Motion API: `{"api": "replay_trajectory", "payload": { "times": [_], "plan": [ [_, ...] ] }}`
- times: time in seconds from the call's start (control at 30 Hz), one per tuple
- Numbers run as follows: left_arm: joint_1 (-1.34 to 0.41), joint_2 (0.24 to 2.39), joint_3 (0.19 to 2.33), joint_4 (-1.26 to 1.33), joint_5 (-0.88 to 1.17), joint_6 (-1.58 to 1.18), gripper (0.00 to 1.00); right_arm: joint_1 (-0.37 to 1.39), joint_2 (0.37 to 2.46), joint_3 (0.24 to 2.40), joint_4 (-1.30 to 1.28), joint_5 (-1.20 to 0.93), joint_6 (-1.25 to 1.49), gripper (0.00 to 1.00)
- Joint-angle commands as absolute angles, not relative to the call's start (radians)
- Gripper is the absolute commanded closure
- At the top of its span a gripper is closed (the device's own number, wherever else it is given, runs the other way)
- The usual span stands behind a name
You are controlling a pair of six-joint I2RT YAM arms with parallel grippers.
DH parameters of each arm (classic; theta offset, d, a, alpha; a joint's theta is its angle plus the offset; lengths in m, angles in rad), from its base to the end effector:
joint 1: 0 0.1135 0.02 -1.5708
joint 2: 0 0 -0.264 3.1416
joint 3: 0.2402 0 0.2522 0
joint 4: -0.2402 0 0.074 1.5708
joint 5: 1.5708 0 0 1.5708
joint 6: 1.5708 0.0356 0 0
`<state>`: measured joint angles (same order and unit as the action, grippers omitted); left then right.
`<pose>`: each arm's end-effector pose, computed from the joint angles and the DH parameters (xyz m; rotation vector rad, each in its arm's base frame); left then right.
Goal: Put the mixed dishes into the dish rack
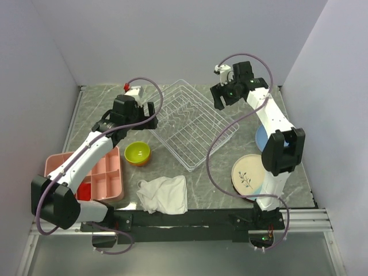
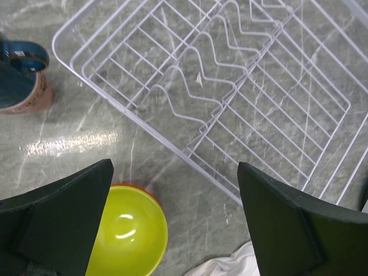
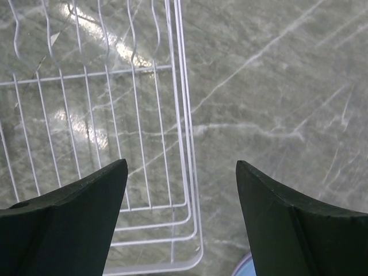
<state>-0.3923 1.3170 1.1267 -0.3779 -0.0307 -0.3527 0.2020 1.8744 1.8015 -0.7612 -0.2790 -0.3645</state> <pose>0.2757 -0.1129 0.3227 0.0247 2.1656 -0.4010 0.4098 0.0939 0.3273 -0.7873 2.2443 0.2580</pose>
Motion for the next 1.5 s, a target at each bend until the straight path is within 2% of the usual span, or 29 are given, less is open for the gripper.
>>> {"api": "replay_trajectory", "payload": {
  "times": [0.0,0.2,0.33,0.53,0.57,0.67,0.83,0.93,0.97,1.23,1.47],
  "plan": [
    [-0.396,1.279,1.101,-0.353,-0.009,-0.324,0.03,0.192,1.934,1.914,-0.81,-0.328,-0.419,0.18],
    [-0.394,1.293,1.111,-0.35,-0.037,-0.307,0.04,0.193,2.072,2.037,-0.923,-0.337,-0.44,0.27],
    [-0.394,1.305,1.108,-0.333,-0.035,-0.314,0.03,0.196,2.088,2.022,-0.888,-0.33,-0.431,0.28],
    [-0.394,1.324,1.129,-0.348,-0.046,-0.302,0.04,0.196,2.141,2.054,-0.904,-0.296,-0.423,0.37],
    [-0.394,1.33,1.131,-0.353,-0.048,-0.301,0.04,0.195,2.149,2.063,-0.92,-0.296,-0.422,0.46],
    [-0.394,1.341,1.137,-0.365,-0.04,-0.295,0.04,0.195,2.18,2.089,-0.948,-0.291,-0.41,0.58],
    [-0.394,1.353,1.149,-0.335,-0.054,-0.249,0.03,0.193,2.138,2.042,-0.934,-0.282,-0.399,0.67],
    [-0.394,1.355,1.151,-0.327,-0.078,-0.223,0.03,0.192,2.093,2.004,-0.95,-0.265,-0.365,0.97],
    [-0.394,1.355,1.149,-0.33,-0.078,-0.216,0.03,0.192,2.074,1.982,-0.943,-0.249,-0.32,1.0],
    [-0.394,1.408,1.177,-0.391,-0.126,-0.258,0.03,0.184,1.775,1.62,-0.861,-0.313,-0.002,1.0],
    [-0.394,1.46,1.184,-0.377,-0.081,-0.287,0.03,0.281,1.652,1.465,-0.822,-0.265,0.201,1.0]
  ]
}}
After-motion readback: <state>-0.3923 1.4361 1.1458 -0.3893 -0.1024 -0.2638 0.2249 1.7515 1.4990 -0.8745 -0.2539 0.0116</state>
